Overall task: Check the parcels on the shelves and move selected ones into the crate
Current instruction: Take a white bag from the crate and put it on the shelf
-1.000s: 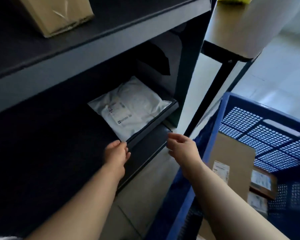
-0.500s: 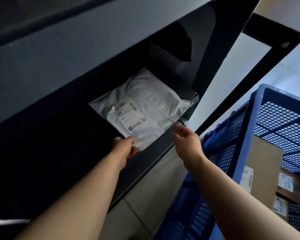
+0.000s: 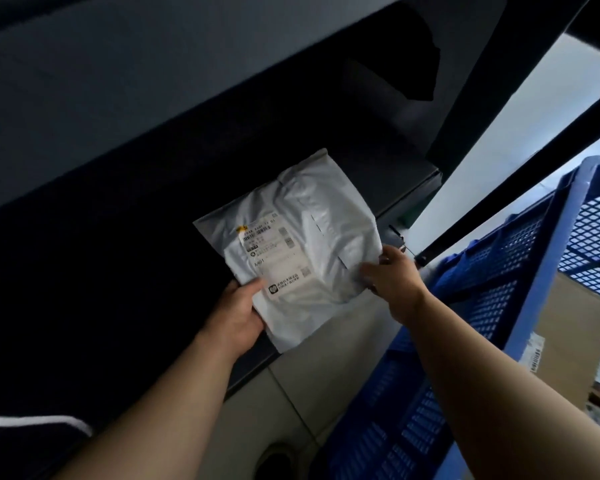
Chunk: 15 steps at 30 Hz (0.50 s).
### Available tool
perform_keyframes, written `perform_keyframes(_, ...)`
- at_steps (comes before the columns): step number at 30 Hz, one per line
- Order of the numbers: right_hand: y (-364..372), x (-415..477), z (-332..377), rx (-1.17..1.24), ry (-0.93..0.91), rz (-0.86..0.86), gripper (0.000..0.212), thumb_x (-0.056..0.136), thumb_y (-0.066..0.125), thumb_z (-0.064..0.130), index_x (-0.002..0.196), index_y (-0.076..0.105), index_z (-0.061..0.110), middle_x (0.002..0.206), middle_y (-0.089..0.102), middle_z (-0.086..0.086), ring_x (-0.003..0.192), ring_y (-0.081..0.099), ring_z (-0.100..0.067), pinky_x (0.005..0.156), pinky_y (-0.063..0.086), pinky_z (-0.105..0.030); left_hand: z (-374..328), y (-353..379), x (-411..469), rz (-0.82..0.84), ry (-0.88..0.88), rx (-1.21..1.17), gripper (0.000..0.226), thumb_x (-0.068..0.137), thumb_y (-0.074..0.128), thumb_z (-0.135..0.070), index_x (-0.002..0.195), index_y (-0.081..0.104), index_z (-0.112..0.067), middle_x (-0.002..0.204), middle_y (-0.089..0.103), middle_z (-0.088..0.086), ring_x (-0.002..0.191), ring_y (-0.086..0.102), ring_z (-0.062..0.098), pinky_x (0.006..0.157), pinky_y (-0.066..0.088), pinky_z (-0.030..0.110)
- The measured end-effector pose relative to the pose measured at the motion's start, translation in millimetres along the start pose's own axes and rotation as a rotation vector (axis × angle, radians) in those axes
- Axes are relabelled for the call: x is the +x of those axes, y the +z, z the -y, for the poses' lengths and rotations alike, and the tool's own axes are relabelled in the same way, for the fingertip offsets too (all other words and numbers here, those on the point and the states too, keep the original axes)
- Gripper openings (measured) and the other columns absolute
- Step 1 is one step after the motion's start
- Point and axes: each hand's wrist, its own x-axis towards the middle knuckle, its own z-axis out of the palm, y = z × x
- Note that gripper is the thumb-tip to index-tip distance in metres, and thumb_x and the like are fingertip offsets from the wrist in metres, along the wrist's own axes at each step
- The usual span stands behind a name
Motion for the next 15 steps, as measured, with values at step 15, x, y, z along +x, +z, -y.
perform_keyframes(15, -26.0, -12.3, 10.3, 0.028, -0.147, -0.104, 0.025, 0.092, 0.057, 0.007, 0.114, 0.064, 0.015, 0.090, 0.068, -0.002, 0.067, 0.061, -0.009, 0.045, 0.046, -0.010, -17.9, 13.4, -8.5, 0.062, 0.070, 0.152, 0.049, 0.085, 0.036, 0.020, 0.103, 0.061, -0.018, 0.101, 0.068, 0.011, 0.095, 0.064, 0.028, 0.077, 0.054, 0.039)
